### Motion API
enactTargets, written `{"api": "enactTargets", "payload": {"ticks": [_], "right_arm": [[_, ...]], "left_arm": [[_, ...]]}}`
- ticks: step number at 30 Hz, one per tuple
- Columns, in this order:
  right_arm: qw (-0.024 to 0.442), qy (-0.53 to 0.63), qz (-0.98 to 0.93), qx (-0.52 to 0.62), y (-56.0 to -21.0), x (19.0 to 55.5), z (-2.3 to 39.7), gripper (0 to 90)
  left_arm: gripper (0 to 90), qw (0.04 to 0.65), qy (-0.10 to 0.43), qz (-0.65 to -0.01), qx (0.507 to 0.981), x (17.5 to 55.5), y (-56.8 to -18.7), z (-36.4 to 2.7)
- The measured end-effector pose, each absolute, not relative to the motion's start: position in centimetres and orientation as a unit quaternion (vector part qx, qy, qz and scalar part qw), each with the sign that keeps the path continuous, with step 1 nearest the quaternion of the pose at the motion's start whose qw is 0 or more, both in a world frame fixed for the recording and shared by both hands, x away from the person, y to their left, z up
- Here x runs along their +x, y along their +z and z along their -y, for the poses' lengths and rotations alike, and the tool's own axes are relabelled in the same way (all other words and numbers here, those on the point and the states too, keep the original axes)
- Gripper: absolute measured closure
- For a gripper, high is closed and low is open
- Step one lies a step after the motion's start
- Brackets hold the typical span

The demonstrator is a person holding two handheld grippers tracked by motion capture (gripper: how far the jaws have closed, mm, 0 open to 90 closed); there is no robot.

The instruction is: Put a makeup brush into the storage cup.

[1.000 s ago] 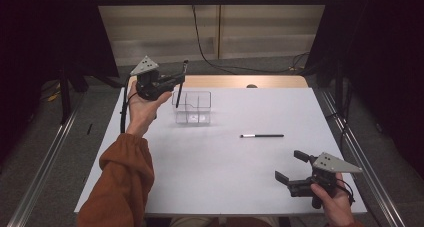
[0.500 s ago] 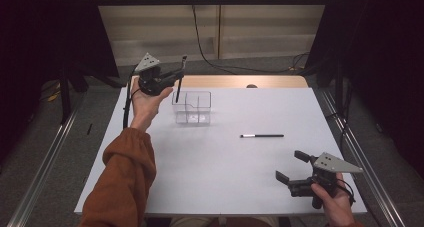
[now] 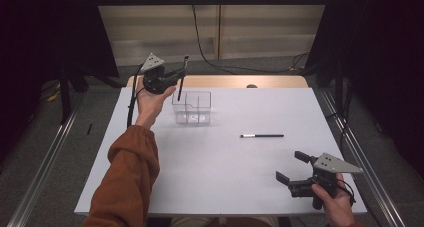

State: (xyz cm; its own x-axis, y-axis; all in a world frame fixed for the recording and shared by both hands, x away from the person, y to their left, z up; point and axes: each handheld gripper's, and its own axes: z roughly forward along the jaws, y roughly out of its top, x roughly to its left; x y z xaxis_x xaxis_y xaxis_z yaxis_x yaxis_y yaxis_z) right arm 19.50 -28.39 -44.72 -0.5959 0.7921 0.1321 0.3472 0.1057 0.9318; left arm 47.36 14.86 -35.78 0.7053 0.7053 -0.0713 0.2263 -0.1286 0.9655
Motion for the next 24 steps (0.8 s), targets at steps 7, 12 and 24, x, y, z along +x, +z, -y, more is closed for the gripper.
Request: {"api": "enactTargets", "payload": {"ticks": [7, 12, 24], "right_arm": [[0.207, 0.537, -0.714, 0.399, -44.7, 19.4, 28.5, 0.0], [0.207, 0.536, -0.715, 0.399, -44.7, 19.4, 28.4, 0.0], [0.207, 0.535, -0.715, 0.399, -44.8, 19.4, 28.4, 0.0]], "left_arm": [[84.0, 0.567, 0.205, -0.328, 0.728, 47.7, -36.6, -15.1], [84.0, 0.565, 0.199, -0.33, 0.73, 47.7, -37.4, -14.9], [84.0, 0.553, 0.195, -0.336, 0.737, 47.7, -39.1, -15.2]]}}
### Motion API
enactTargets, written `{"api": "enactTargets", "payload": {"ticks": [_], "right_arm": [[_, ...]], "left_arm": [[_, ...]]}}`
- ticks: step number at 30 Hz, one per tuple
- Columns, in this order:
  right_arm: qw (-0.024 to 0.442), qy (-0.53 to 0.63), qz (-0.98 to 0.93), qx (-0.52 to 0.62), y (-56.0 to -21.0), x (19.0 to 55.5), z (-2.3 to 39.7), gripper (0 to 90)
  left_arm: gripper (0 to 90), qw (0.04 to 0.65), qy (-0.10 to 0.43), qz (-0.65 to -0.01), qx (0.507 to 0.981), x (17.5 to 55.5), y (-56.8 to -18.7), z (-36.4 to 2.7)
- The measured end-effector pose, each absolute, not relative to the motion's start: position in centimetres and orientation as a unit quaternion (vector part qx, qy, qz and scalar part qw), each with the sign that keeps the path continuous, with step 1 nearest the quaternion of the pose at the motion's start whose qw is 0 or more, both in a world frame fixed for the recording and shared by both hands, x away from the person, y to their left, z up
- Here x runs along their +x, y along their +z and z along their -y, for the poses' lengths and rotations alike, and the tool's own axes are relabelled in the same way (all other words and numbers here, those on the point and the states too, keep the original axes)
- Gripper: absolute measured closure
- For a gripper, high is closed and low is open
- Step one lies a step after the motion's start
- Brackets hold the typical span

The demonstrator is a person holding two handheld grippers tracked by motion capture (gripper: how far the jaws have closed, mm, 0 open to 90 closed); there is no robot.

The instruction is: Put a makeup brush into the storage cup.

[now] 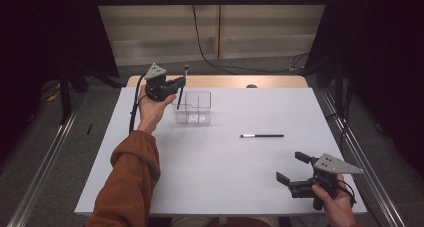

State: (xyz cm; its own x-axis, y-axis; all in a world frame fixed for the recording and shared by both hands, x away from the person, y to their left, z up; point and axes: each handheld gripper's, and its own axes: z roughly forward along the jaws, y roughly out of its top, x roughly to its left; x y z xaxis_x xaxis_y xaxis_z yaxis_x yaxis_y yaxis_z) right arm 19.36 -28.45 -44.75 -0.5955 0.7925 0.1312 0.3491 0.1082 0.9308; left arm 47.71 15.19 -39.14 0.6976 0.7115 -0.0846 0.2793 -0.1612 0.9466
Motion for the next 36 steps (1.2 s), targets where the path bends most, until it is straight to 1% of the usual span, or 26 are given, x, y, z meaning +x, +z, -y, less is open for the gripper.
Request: {"api": "enactTargets", "payload": {"ticks": [25, 36], "right_arm": [[0.205, 0.535, -0.716, 0.399, -44.7, 19.3, 28.4, 0.0], [0.205, 0.534, -0.716, 0.399, -44.7, 19.3, 28.4, 0.0]], "left_arm": [[84.1, 0.542, 0.188, -0.352, 0.739, 47.2, -41.5, -15.7], [83.7, 0.529, 0.183, -0.35, 0.751, 46.9, -41.6, -15.6]]}}
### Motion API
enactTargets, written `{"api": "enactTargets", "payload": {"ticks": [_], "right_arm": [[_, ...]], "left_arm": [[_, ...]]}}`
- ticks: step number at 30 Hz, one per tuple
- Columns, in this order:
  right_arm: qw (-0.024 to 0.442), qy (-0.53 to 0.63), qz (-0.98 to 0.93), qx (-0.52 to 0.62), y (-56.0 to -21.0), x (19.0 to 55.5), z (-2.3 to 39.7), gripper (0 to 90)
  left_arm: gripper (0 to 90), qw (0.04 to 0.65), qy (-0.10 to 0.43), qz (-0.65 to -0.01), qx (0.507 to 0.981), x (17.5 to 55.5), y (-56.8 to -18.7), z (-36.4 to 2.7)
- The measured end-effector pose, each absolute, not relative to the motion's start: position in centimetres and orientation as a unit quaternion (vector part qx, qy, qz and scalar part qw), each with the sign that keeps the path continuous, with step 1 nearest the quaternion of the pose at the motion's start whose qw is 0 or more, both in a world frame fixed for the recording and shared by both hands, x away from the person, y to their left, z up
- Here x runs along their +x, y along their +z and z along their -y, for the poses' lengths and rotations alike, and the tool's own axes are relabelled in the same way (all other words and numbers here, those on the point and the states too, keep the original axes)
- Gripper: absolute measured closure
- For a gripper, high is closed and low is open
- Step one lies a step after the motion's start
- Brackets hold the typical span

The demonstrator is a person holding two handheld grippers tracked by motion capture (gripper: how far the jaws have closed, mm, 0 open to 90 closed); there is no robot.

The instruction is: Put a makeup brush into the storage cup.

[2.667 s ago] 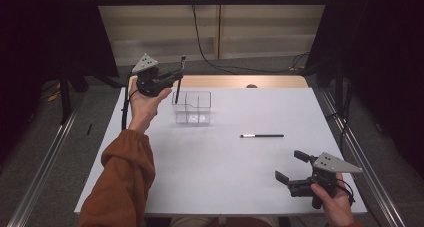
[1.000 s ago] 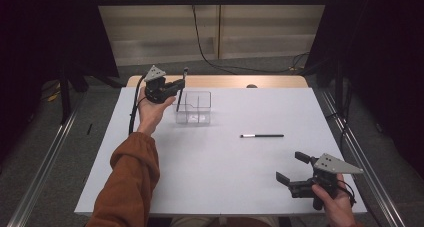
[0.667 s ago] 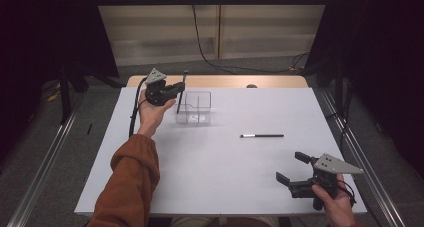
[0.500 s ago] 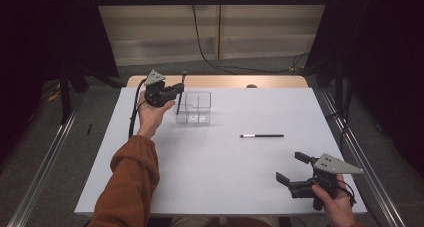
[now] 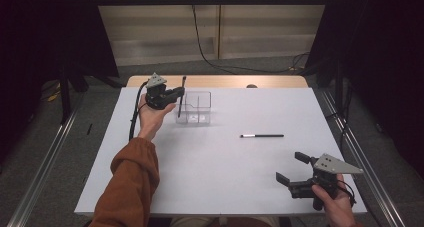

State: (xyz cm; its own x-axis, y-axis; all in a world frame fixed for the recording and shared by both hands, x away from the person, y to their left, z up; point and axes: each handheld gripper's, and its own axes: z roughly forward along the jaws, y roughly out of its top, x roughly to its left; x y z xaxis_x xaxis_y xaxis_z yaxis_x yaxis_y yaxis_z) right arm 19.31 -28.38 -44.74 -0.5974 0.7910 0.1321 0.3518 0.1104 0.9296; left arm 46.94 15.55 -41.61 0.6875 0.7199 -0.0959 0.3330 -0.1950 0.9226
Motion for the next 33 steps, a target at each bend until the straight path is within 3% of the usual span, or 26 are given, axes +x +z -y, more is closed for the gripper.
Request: {"api": "enactTargets", "payload": {"ticks": [8, 19, 28, 33], "right_arm": [[0.205, 0.535, -0.716, 0.398, -44.7, 19.4, 28.3, 0.0], [0.204, 0.535, -0.716, 0.398, -44.7, 19.4, 28.3, 0.0], [0.204, 0.535, -0.716, 0.4, -44.7, 19.4, 28.3, 0.0], [0.205, 0.535, -0.716, 0.399, -44.7, 19.5, 28.3, 0.0]], "left_arm": [[80.9, 0.531, 0.172, -0.357, 0.749, 46.9, -41.6, -15.9], [62.7, 0.539, 0.18, -0.366, 0.737, 46.6, -41.3, -16.4], [39.1, 0.54, 0.179, -0.368, 0.735, 45.9, -41.1, -16.4], [17.2, 0.53, 0.188, -0.389, 0.73, 45.4, -40.6, -16.6]]}}
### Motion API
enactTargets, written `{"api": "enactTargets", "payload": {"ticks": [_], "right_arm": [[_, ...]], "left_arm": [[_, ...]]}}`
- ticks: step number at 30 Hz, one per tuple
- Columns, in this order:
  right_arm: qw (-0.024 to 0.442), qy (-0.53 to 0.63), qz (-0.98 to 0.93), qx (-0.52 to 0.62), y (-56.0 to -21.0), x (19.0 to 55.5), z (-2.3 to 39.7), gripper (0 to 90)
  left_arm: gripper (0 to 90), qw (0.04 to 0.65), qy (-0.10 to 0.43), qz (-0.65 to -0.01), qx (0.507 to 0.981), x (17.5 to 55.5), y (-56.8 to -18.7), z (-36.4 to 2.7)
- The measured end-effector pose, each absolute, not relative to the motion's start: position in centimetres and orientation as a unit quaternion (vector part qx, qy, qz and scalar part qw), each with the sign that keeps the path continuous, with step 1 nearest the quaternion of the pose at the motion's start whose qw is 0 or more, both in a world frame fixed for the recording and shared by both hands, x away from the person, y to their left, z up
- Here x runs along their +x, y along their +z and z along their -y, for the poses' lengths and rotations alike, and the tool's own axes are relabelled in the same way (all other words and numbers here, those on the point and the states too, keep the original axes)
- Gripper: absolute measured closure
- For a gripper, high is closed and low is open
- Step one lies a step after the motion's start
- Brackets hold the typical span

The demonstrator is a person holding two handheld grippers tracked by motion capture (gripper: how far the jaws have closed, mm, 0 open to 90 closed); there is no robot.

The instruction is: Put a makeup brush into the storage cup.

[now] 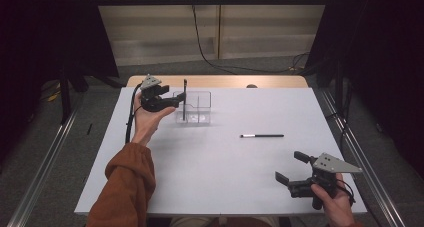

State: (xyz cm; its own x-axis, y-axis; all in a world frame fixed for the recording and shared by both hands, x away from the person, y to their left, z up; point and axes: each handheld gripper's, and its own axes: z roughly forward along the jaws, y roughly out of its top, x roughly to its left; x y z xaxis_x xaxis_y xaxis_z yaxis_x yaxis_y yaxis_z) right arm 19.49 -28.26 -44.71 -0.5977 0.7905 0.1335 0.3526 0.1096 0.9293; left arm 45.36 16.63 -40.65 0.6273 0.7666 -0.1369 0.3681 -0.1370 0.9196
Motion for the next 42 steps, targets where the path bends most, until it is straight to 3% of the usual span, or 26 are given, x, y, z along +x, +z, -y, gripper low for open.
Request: {"api": "enactTargets", "payload": {"ticks": [3, 9, 42], "right_arm": [[0.205, 0.535, -0.716, 0.398, -44.7, 19.5, 28.3, 0.0], [0.205, 0.534, -0.717, 0.398, -44.7, 19.6, 28.2, 0.0], [0.206, 0.532, -0.72, 0.394, -44.6, 20.0, 27.8, 0.0]], "left_arm": [[9.7, 0.528, 0.185, -0.389, 0.731, 44.9, -40.4, -16.8], [3.1, 0.53, 0.183, -0.378, 0.737, 44.0, -40.2, -16.6], [2.9, 0.568, 0.203, -0.344, 0.72, 37.5, -39.4, -18.2]]}}
